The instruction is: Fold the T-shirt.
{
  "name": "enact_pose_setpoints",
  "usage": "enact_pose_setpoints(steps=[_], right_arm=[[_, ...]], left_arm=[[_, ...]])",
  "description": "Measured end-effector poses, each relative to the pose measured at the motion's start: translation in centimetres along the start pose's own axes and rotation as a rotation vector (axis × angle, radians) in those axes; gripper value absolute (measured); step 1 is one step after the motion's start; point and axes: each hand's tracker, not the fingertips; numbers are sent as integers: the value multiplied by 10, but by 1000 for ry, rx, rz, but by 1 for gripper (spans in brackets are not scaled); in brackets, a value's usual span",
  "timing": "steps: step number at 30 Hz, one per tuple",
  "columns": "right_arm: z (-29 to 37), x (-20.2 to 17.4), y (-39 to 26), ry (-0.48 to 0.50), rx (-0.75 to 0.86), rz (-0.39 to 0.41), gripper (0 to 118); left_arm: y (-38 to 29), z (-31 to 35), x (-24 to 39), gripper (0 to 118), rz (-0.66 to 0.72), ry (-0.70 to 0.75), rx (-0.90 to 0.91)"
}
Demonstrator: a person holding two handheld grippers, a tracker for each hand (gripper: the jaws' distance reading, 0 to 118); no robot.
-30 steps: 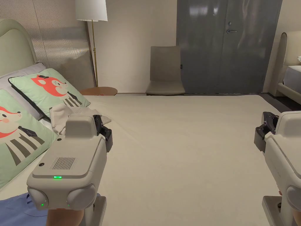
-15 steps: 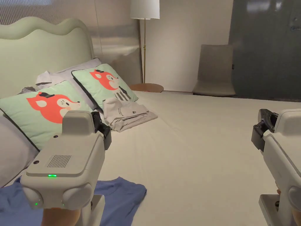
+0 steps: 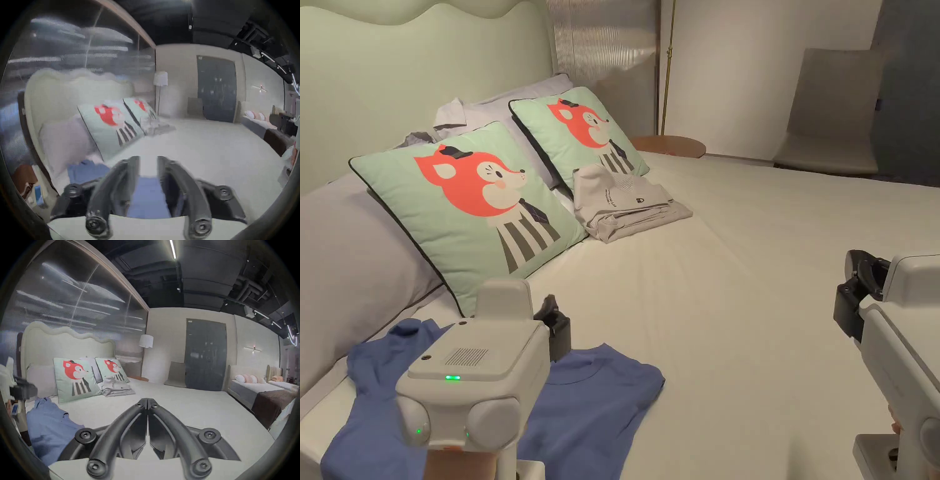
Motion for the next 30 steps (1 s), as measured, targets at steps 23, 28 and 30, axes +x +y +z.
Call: enact_pose_setpoints(steps=[23, 28, 30], right_arm=[[-27, 12, -46, -9, -158, -22, 1], [-15, 25, -39, -26, -132, -33, 1], [-9, 32, -35, -39, -120, -45, 1]], left_arm=[[-97, -84, -18, 9, 88, 84, -530], [-45, -51, -13, 9, 144, 16, -385], [-22, -36, -2, 9, 121, -36, -310]])
